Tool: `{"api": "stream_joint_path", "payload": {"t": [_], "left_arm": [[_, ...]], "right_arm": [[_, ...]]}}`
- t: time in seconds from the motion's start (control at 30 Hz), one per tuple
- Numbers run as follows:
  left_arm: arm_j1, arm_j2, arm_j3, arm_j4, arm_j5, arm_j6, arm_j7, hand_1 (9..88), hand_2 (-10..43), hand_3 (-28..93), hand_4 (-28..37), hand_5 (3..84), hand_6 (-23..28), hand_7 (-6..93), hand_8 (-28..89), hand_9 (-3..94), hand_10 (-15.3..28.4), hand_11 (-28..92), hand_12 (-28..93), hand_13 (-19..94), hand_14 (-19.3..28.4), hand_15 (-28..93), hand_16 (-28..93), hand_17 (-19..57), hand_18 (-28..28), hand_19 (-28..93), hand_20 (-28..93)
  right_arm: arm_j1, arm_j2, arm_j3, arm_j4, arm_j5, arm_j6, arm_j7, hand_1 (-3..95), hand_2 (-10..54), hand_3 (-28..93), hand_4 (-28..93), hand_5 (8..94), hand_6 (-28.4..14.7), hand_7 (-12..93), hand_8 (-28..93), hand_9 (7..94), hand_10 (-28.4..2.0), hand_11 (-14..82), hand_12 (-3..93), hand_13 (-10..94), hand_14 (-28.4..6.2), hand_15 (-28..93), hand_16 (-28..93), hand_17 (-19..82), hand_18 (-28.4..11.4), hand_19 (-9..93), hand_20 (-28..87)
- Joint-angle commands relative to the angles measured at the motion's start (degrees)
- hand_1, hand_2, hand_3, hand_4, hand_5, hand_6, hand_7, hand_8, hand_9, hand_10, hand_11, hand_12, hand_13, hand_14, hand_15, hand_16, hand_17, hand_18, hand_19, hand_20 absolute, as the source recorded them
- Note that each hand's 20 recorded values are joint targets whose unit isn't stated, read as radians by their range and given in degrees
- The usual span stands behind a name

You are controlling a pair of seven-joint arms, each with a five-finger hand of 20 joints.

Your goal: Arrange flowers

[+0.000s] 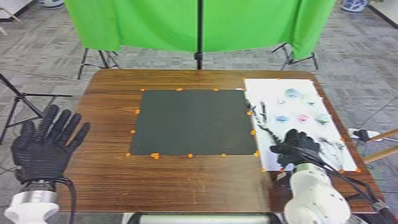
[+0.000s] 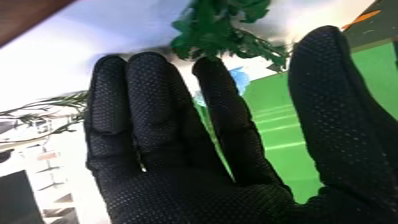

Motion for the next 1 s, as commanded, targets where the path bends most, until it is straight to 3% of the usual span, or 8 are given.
{"api": "stream_joint_path", "payload": {"t": [0.03, 0.27, 0.33, 0.4, 0.57, 0.67, 1.0], "left_arm": [[-0.3, -0.1, 1.1, 0.98, -0.22, 0.01, -0.96, 27.3, 14.2, 72, -28.3, 40.4, 6.0, 15.4, -10, 38.8, 14.8, 19, 11, 32, 14.8, 31, -5, -4.0, 15.2, 35, 16], [-0.2, -0.22, 1.2, 1.18, -0.87, -0.32, -0.99, 27.0, 13.8, 72, -28.3, 40.1, 6.0, 15.0, -10, 38.6, 14.8, 19, 11, 32, 14.7, 31, -4, -4.2, 15.3, 35, 16], [-0.5, -0.38, 1.53, 1.3, -1.1, -0.36, -1.21, 27.0, 13.7, 72, -28.3, 40.1, 6.0, 15.0, -10, 38.5, 14.7, 19, 11, 32, 14.7, 31, -4, -4.2, 15.3, 35, 16], [-0.5, -0.37, 1.64, 1.31, -1.15, -0.36, -1.11, 27.0, 13.7, 72, -28.3, 40.0, 5.9, 14.9, -10, 38.5, 14.7, 19, 11, 32, 14.8, 31, -4, -4.3, 15.3, 35, 16], [-0.4, -0.29, 1.57, 1.39, -1.25, -0.27, -0.91, 27.0, 13.6, 72, -28.3, 39.9, 5.9, 14.9, -10, 38.4, 14.7, 19, 11, 32, 14.8, 31, -4, -4.3, 15.3, 35, 16], [-0.1, -0.43, 1.75, 1.36, -1.97, -0.44, -1.1, 27.0, 13.6, 72, -28.3, 39.9, 5.9, 15.0, -10, 38.4, 14.7, 19, 11, 32, 14.8, 31, -4, -4.3, 15.3, 35, 16], [0.3, -0.09, 1.16, 1.26, -2.11, -0.55, -0.19, 26.9, 13.5, 72, -28.3, 39.8, 5.8, 15.0, -10, 38.3, 14.7, 19, 11, 32, 14.8, 32, -4, -4.3, 15.3, 35, 16]], "right_arm": [[-1.0, -1.8, -3.0, 3.9, -3.5, -1.5, 1.6, 54.4, -9.5, 68, -28, 55.0, -6.4, 49, 7, 58.9, -19.5, 41.0, 29.4, 52, -18.6, 66, 25, 28, -25.6, 79, 26], [-2.5, -1.5, -5.7, 5.8, -7.9, -3.2, -0.7, 58.7, -9.5, 64, -28, 54.0, -4.7, 59, 14, 60.3, -17.4, 45.8, 44.1, 55, -17.2, 67, 30, 31, -25.8, 82, 30], [-2.7, -1.7, -6.1, 6.4, -9.0, -0.2, -0.6, 65.1, -9.5, 55, -28, 57.9, -2.8, 60, 16, 67.6, -14.9, 38.3, 51.9, 61, -14.7, 63, 38, 34, -26.0, 83, 32], [-2.6, -1.6, -6.2, 6.3, -9.5, 1.8, -0.5, 65.8, -9.5, 58, -28, 63.0, -1.3, 59, 17, 74.3, -12.8, 32.5, 56.5, 66, -11.7, 59, 43, 36, -26.0, 84, 34], [-2.3, -0.2, -5.1, 4.4, -10.4, 6.2, -0.8, 63.8, -9.5, 68, -25, 66.5, -1.0, 58, 17, 78.7, -11.9, 29.4, 57.4, 69, -7.9, 54, 47, 38, -26.2, 84, 34], [-2.0, 0.5, -4.2, 2.7, -11.2, 8.5, -0.3, 62.3, -9.5, 70, -19, 67.4, -1.6, 58, 18, 80.0, -12.3, 28.0, 58.0, 70, -7.9, 53, 47, 39, -26.3, 84, 34], [-2.0, 4.0, -2.2, -3.2, -11.3, 15.4, -0.6, 59.1, -9.5, 74, -15, 69.7, -1.9, 57, 19, 82.5, -13.4, 25.3, 59.8, 72, -8.2, 52, 48, 39, -27.0, 83, 35]]}}
